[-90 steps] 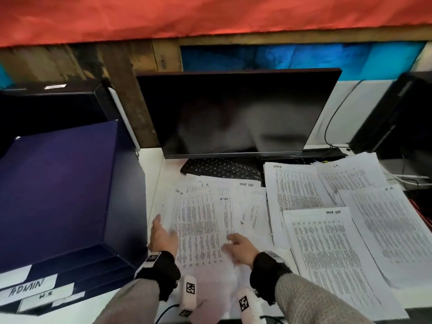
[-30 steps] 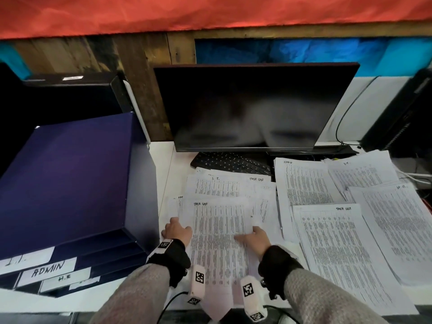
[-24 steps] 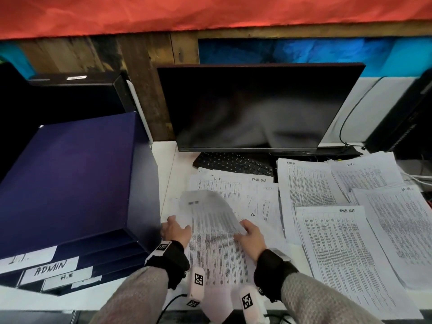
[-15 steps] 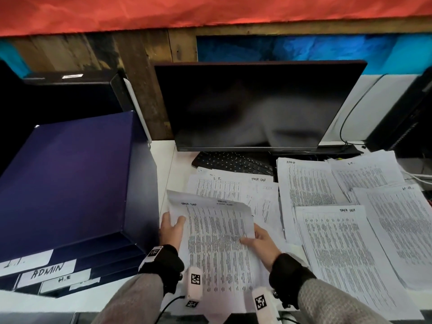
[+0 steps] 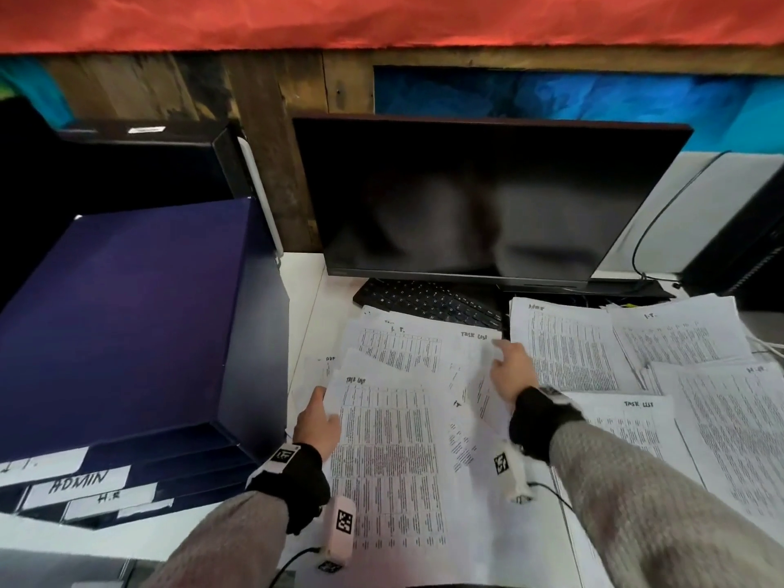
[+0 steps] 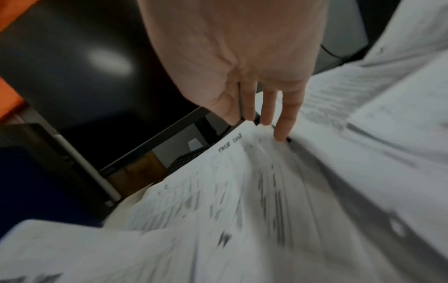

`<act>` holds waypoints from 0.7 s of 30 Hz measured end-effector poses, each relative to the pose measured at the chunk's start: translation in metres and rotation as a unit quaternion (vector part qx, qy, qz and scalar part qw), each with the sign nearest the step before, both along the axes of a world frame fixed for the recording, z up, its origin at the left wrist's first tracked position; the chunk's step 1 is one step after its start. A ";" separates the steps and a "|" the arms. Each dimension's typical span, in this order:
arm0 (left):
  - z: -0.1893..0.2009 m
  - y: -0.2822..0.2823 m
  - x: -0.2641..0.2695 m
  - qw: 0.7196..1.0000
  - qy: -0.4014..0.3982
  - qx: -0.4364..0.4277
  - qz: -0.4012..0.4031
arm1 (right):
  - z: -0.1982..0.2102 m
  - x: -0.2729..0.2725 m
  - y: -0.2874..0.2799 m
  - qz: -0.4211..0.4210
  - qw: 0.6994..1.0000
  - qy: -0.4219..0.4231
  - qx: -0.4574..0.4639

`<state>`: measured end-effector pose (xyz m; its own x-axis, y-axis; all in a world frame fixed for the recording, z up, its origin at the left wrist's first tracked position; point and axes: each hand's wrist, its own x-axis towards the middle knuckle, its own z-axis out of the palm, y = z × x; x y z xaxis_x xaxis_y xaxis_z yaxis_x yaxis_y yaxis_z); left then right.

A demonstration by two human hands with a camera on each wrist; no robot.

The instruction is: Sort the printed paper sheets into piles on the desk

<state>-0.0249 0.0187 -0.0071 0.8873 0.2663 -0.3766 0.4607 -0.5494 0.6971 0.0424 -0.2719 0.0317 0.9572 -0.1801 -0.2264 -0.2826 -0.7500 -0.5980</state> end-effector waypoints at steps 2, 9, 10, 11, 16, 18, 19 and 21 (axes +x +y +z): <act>0.003 0.001 0.001 1.000 0.003 0.003 0.003 | 0.005 0.020 -0.008 0.029 0.997 0.022 -0.069; -0.005 0.006 0.005 1.000 0.002 -0.019 -0.006 | 0.002 0.055 -0.011 0.075 0.980 0.061 -0.177; -0.006 0.007 0.005 1.000 0.002 -0.021 -0.006 | 0.000 0.057 -0.011 0.075 0.978 0.047 -0.191; -0.007 0.008 0.006 1.000 0.000 -0.020 -0.006 | 0.000 0.057 -0.010 0.073 0.976 0.027 -0.202; 0.001 0.003 0.008 1.000 -0.014 -0.022 0.003 | 0.007 0.046 -0.008 0.098 0.967 -0.092 -0.214; 0.005 -0.001 0.009 0.999 -0.020 -0.022 0.018 | 0.010 0.036 -0.008 0.147 0.956 -0.146 -0.208; 0.007 -0.003 0.009 0.999 -0.022 -0.021 0.029 | 0.013 0.031 -0.007 0.184 0.950 -0.152 -0.201; 0.010 -0.008 0.007 0.998 -0.038 -0.016 0.047 | 0.019 0.019 -0.005 0.228 0.946 -0.155 -0.170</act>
